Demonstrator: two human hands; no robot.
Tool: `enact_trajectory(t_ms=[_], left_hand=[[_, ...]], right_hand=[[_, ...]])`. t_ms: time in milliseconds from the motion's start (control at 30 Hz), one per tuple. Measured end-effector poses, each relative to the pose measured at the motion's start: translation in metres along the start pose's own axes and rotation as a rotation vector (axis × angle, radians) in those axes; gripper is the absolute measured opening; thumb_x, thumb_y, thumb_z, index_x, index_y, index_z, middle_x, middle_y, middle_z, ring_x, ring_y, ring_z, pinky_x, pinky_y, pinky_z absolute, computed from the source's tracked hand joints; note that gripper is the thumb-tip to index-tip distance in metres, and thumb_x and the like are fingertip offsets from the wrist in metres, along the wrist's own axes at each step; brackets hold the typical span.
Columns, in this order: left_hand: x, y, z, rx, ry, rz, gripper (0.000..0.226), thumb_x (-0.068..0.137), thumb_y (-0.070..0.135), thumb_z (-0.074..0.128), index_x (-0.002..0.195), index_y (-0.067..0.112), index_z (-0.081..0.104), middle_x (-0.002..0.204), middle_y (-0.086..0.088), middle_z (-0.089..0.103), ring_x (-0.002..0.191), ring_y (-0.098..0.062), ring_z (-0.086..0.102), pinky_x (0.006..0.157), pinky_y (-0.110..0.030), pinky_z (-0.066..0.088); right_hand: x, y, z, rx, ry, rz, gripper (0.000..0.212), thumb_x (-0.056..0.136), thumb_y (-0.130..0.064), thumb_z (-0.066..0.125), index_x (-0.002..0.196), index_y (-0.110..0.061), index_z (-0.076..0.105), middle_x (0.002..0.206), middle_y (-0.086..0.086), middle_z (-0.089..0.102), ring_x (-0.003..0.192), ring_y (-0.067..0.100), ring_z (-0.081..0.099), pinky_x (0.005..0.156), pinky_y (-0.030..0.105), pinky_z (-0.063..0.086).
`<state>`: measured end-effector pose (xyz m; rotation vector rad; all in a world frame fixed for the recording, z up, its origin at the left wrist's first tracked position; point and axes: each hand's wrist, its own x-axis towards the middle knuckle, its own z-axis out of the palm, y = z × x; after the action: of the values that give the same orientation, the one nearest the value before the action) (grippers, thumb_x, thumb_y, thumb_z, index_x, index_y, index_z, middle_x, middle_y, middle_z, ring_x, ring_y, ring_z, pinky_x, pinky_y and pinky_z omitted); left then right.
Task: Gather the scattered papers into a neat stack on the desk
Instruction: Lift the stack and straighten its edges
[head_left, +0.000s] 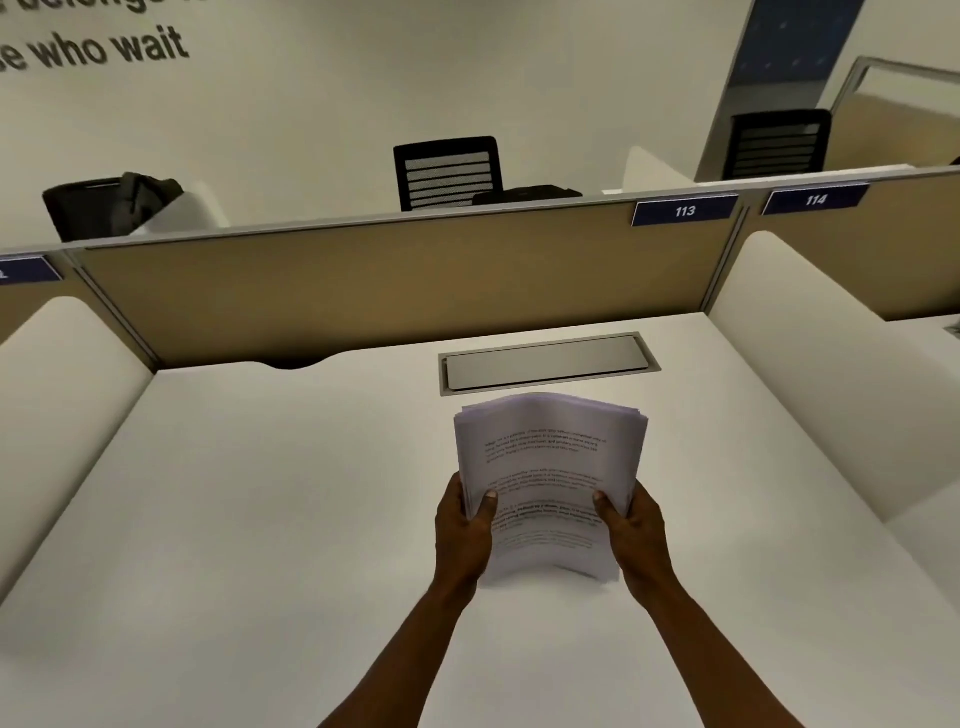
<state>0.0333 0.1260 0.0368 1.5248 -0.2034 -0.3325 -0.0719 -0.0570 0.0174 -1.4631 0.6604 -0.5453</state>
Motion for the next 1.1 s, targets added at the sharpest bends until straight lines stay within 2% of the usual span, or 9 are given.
enact_trajectory(t_ms=[233, 400, 533, 633, 700, 833, 900, 1000, 1100], left_hand=[[-0.006, -0.012, 0.001, 0.057, 0.004, -0.036, 0.036, 0.102, 0.013, 0.051, 0.117, 0.046, 0.057, 0.112, 0.015, 0.069, 0.105, -0.008, 0.067, 0.071, -0.014, 0.057], [-0.002, 0.001, -0.006, 0.104, 0.022, 0.009, 0.029, 0.098, 0.016, 0.058, 0.116, 0.040, 0.056, 0.118, 0.007, 0.067, 0.109, -0.017, 0.066, 0.071, -0.014, 0.056], [0.013, 0.051, -0.029, 0.356, 0.190, 0.295, 0.071, 0.087, 0.034, 0.074, 0.147, 0.028, 0.037, 0.149, 0.003, 0.047, 0.134, -0.016, 0.049, 0.104, -0.029, 0.046], [0.027, 0.095, -0.040, 0.639, 0.035, 0.510, 0.090, 0.080, 0.053, 0.074, 0.154, 0.034, 0.026, 0.161, 0.012, 0.030, 0.151, -0.007, 0.022, 0.116, -0.021, 0.023], [0.036, 0.112, -0.042, 0.767, -0.152, 0.540, 0.084, 0.079, 0.049, 0.076, 0.151, 0.035, 0.035, 0.156, 0.015, 0.039, 0.149, -0.004, 0.025, 0.118, -0.022, 0.025], [0.044, 0.115, -0.037, 0.678, -0.333, 0.369, 0.017, 0.088, 0.023, 0.071, 0.097, 0.037, 0.070, 0.094, 0.018, 0.074, 0.091, -0.006, 0.070, 0.074, -0.019, 0.050], [0.042, 0.107, -0.043, 0.600, -0.298, 0.373, 0.027, 0.090, 0.017, 0.069, 0.080, 0.041, 0.068, 0.074, 0.023, 0.071, 0.073, -0.001, 0.068, 0.061, -0.010, 0.046], [0.036, 0.094, -0.061, 0.420, -0.228, 0.313, 0.017, 0.088, 0.021, 0.071, 0.082, 0.037, 0.071, 0.079, 0.018, 0.074, 0.073, -0.001, 0.069, 0.060, -0.011, 0.052], [0.030, 0.079, -0.081, 0.222, -0.172, 0.186, 0.009, 0.083, 0.034, 0.068, 0.088, 0.030, 0.075, 0.086, 0.007, 0.077, 0.075, -0.009, 0.072, 0.059, -0.018, 0.055]], right_hand=[[-0.008, 0.010, -0.005, -0.076, 0.011, -0.010, 0.027, 0.094, -0.017, 0.065, 0.114, -0.035, 0.062, 0.107, -0.005, 0.071, 0.102, 0.018, 0.067, 0.079, 0.026, 0.056], [-0.001, -0.017, -0.013, -0.239, -0.017, -0.144, 0.031, 0.095, -0.018, 0.064, 0.105, -0.046, 0.061, 0.098, -0.015, 0.071, 0.090, 0.006, 0.069, 0.067, 0.018, 0.056], [0.012, -0.050, -0.025, -0.498, -0.101, -0.326, 0.009, 0.096, -0.018, 0.058, 0.099, -0.025, 0.064, 0.081, -0.006, 0.069, 0.073, 0.012, 0.065, 0.062, 0.032, 0.055], [0.017, -0.079, -0.024, -0.653, -0.186, -0.406, 0.014, 0.090, -0.022, 0.051, 0.094, -0.029, 0.063, 0.075, -0.010, 0.067, 0.067, 0.009, 0.063, 0.058, 0.025, 0.048], [0.019, -0.096, -0.017, -0.779, -0.249, -0.439, 0.015, 0.091, -0.020, 0.052, 0.098, -0.025, 0.065, 0.080, -0.006, 0.071, 0.068, 0.013, 0.065, 0.061, 0.028, 0.052], [0.020, -0.121, -0.003, -0.909, -0.367, -0.463, 0.015, 0.091, -0.017, 0.058, 0.101, -0.026, 0.065, 0.090, -0.004, 0.075, 0.077, 0.019, 0.067, 0.070, 0.035, 0.056], [0.023, -0.133, -0.010, -0.918, -0.444, -0.405, 0.012, 0.090, -0.025, 0.063, 0.101, -0.029, 0.066, 0.095, -0.006, 0.074, 0.082, 0.017, 0.067, 0.073, 0.034, 0.056], [0.034, -0.141, -0.050, -0.866, -0.523, -0.195, 0.027, 0.080, -0.040, 0.079, 0.105, -0.033, 0.069, 0.100, -0.010, 0.072, 0.088, 0.013, 0.068, 0.072, 0.026, 0.057], [0.036, -0.127, -0.087, -0.393, -0.580, 0.000, 0.037, 0.081, -0.024, 0.080, 0.117, -0.024, 0.069, 0.110, 0.002, 0.075, 0.102, 0.022, 0.070, 0.081, 0.034, 0.061]])
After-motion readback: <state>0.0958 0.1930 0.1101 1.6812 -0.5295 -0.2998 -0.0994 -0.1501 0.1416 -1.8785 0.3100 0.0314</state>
